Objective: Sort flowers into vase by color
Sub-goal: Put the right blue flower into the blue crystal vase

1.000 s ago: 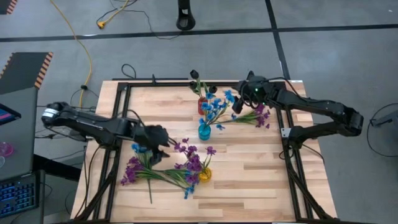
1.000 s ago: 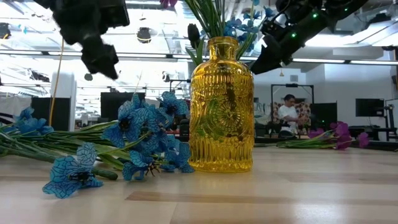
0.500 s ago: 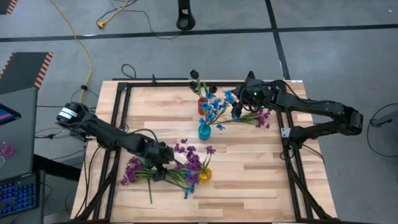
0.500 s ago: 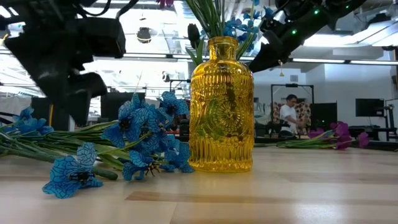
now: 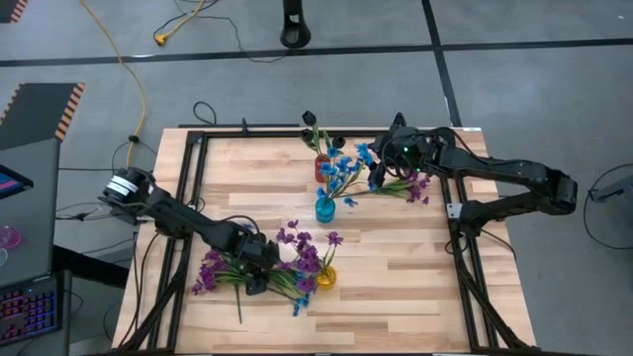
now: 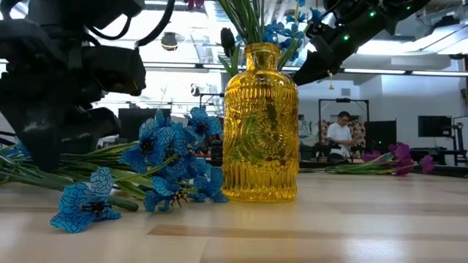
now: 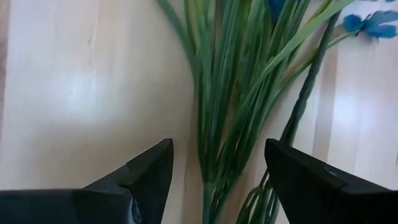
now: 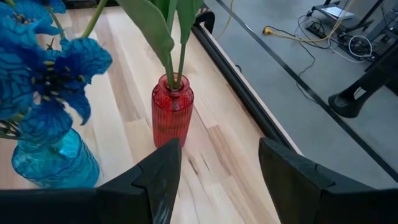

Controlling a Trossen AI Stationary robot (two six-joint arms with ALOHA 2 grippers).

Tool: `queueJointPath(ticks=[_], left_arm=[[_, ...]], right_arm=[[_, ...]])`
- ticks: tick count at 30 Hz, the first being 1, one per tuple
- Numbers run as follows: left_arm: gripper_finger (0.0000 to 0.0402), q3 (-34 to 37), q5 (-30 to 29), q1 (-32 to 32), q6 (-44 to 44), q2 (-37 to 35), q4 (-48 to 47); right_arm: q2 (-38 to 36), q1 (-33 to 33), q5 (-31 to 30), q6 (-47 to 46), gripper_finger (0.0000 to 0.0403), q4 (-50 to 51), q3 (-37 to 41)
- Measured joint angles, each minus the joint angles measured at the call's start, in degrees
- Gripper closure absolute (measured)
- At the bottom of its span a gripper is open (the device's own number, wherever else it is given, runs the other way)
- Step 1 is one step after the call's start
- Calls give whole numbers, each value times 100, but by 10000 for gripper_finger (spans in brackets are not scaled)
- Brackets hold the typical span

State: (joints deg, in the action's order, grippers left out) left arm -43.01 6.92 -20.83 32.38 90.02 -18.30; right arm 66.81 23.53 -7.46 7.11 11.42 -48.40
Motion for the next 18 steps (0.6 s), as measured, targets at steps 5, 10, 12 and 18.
queueJointPath(ticks=[5,10,12,18], left_arm=[[164,-2,-189,-21,3,19,124],[190,-2,-208,-41,4,64,123],[201,-2,-160,-50,21,72,122],[219,-2,-79,-143,-2,111,124]], right_arm=[[0,0,-2,-1,160,23,0],[0,0,-2,-2,160,26,0],[0,4,-4,-1,160,31,0],[0,13,-9,-2,160,54,-2]])
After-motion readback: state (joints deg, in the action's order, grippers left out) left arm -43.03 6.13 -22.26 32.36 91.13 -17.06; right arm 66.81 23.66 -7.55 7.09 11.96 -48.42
